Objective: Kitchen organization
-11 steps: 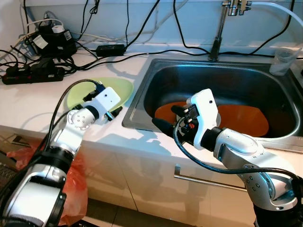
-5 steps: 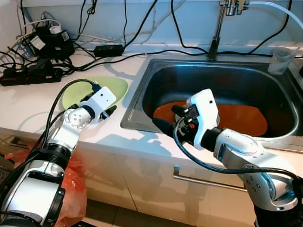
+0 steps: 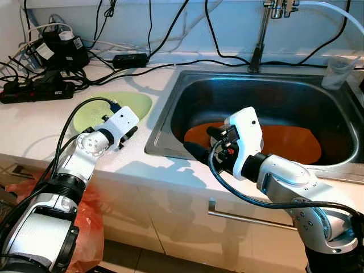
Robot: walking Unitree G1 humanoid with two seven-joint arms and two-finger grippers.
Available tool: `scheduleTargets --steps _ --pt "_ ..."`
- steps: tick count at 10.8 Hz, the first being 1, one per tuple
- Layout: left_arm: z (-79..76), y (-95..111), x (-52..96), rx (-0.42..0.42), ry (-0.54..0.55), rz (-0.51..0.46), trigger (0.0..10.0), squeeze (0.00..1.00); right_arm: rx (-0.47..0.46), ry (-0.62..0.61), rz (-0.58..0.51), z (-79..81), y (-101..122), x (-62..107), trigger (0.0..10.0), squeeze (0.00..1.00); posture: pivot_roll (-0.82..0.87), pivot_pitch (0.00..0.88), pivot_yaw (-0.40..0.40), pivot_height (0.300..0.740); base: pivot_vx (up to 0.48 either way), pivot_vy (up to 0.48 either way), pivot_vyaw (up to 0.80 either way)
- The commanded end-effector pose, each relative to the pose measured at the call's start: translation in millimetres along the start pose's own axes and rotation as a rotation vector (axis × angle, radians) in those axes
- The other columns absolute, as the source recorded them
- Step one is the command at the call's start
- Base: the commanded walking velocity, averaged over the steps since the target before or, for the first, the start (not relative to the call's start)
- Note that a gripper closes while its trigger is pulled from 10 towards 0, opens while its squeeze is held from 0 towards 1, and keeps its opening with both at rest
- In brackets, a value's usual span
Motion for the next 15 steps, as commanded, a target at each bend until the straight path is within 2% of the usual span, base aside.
scheduleTargets --steps 1,6,7,8,10,11,14,15 --pt "-9.0 -18 2.4 0.023 -0.038 0.07 0.0 0.0 0.006 0.005 -0.019 2.1 4 0.9 10.0 0.0 -0.09 0.0 0.111 0.74 0.0 0.0 0.0" --pt "-9.7 -16 1.4 0.023 -0.037 0.058 0.0 0.0 0.006 0.0 -0.019 1.2 5 0.8 10.0 0.0 -0.09 0.0 0.113 0.74 0.0 0.0 0.0" --pt "-8.3 -14 1.1 0.0 -0.025 0.046 0.0 0.0 0.006 -0.003 -0.019 0.8 5 0.6 10.0 0.0 -0.09 0.0 0.114 0.74 0.0 0.0 0.0" --pt "-5.3 -6 0.2 -0.035 0.006 0.012 0.0 0.0 0.005 -0.005 -0.02 0.3 5 0.1 10.0 0.0 -0.09 0.0 0.115 0.74 0.0 0.0 0.0" --pt "-1.8 9 -2.0 -0.052 0.07 -0.061 0.0 0.0 0.006 -0.012 -0.025 -1.0 5 -1.0 10.0 0.0 -0.09 0.0 0.116 0.74 0.0 0.0 0.0" --pt "0.9 28 -2.6 -0.04 0.141 -0.166 0.0 0.0 0.01 -0.04 -0.033 -4.4 6 -1.9 10.0 0.0 -0.09 0.0 0.115 0.74 0.0 0.0 0.0" --pt "-7.2 39 -5.8 -0.037 0.145 -0.207 0.0 0.0 0.009 -0.065 -0.04 -7.9 7 -3.4 10.0 0.0 -0.1 0.0 0.119 0.74 0.0 0.0 0.0" --pt "-4.4 44 -5.2 -0.044 0.17 -0.232 0.0 0.0 0.011 -0.074 -0.042 -9.5 7 -3.1 10.0 0.0 -0.1 0.0 0.124 0.74 0.0 0.0 0.0"
Point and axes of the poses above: a point about 5 cm out from each wrist's last joint towards the gripper, its own x axis pointing back from the gripper into the wrist, its own y axis along the axis of the wrist's last joint, z = x × y, the point moved 1 cm from there along -x, pointing out of the wrist towards the gripper, and after that the axes turned 6 degrees about -x, right-handed, at the moved point
